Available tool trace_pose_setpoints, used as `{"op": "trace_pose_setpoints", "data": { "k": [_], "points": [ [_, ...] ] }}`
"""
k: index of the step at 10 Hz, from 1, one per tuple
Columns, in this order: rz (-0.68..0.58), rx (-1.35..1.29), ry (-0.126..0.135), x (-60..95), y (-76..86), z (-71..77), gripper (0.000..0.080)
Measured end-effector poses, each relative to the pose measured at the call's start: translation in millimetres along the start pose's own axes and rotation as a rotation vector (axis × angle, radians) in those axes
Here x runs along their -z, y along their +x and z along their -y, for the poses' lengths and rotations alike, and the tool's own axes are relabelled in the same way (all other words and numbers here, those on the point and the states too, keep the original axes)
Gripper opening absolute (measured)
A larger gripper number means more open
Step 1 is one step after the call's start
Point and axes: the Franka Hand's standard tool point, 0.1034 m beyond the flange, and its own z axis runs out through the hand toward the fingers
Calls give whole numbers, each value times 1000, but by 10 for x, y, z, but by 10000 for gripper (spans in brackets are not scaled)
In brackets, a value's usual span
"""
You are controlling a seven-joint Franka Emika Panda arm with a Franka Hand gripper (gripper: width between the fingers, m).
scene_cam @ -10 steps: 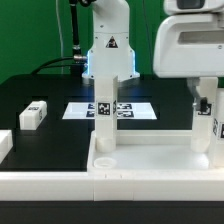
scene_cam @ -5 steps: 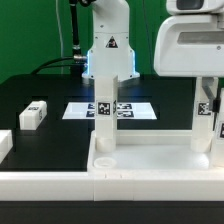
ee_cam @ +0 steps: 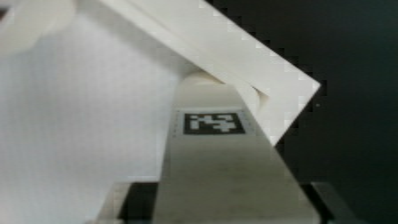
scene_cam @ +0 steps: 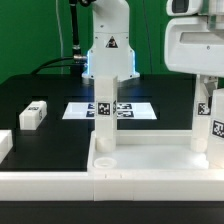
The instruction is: Assemble desk
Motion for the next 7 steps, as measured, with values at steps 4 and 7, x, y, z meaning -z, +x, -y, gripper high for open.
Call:
{"op": "trace_pose_setpoints", "data": {
  "k": [4, 7],
  "points": [
    [25, -147, 5, -1, 18, -32, 348],
    [-19, 354, 6, 25, -96, 7, 612]
  ]
}}
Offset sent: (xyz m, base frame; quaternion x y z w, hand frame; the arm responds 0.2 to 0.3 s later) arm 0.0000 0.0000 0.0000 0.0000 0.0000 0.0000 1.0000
